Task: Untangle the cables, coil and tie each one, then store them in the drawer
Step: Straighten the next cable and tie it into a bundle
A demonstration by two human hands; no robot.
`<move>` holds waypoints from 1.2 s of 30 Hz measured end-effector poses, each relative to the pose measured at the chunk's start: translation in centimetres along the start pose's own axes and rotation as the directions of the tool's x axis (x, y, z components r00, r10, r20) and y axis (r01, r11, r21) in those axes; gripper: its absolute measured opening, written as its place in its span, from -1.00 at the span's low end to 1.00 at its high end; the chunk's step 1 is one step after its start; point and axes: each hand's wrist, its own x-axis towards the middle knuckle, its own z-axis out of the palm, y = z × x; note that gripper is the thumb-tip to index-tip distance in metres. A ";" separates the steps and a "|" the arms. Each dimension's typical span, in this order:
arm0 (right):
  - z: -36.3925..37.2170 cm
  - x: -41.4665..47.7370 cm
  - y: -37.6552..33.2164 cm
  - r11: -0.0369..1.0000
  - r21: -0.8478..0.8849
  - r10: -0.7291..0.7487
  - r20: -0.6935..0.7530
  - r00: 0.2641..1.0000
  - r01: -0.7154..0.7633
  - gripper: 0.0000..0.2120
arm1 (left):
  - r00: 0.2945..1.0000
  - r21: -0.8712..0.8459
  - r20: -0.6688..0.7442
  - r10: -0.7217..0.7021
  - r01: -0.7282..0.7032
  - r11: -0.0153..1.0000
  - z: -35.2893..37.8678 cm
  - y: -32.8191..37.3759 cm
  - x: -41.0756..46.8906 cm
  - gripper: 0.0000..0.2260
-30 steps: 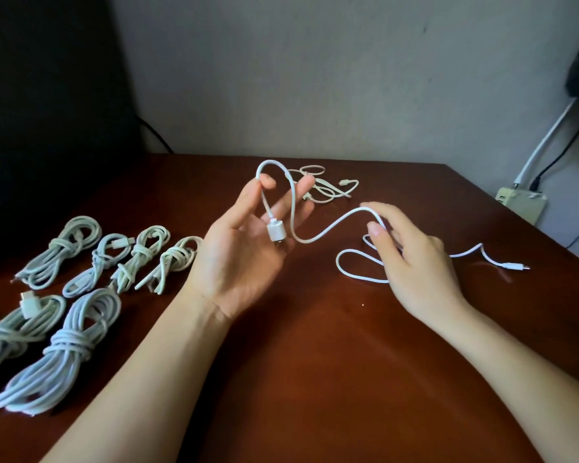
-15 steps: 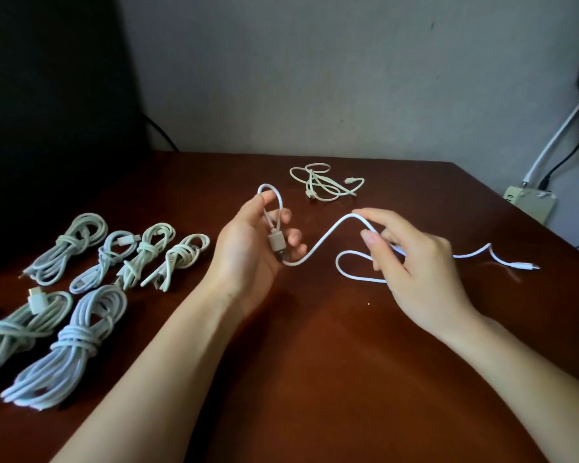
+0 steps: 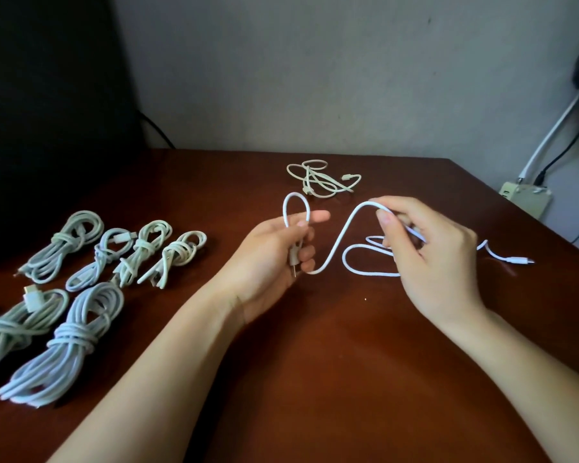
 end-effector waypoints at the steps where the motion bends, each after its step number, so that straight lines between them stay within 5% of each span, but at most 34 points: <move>1: 0.1 0.0 0.0 1.000 0.000 -0.005 0.000 1.000 0.005 -0.82 | 1.000 0.037 0.013 0.007 -0.007 0.999 0.0 -0.1 -0.1 -0.75; 8: 0.4 -0.3 -0.2 1.000 -0.009 -0.009 0.012 1.000 0.009 -0.86 | 0.995 0.337 0.089 -0.037 0.005 0.941 0.1 -1.1 -0.2 -0.75; 16: 0.4 -0.2 0.6 0.997 -0.029 0.075 -0.021 0.997 -0.076 -0.88 | 0.978 0.415 0.205 -0.043 -0.047 0.908 0.5 -1.2 -0.5 -0.75; 23: 0.5 -0.3 0.2 0.981 0.113 0.146 0.120 0.982 -0.159 -0.81 | 0.995 0.291 0.030 0.096 -0.100 0.951 0.0 -0.7 -0.2 -0.70; 30: 0.6 -0.5 0.2 0.985 0.082 0.127 0.259 0.957 -0.153 -0.87 | 0.989 0.061 -0.125 0.077 -0.070 0.996 -0.5 0.4 -0.1 -0.74; 36: 0.4 -0.5 -0.4 0.983 0.151 0.051 0.304 0.951 -0.101 -0.80 | 0.987 0.062 -0.147 0.057 -0.049 0.997 -0.2 0.4 0.0 -0.75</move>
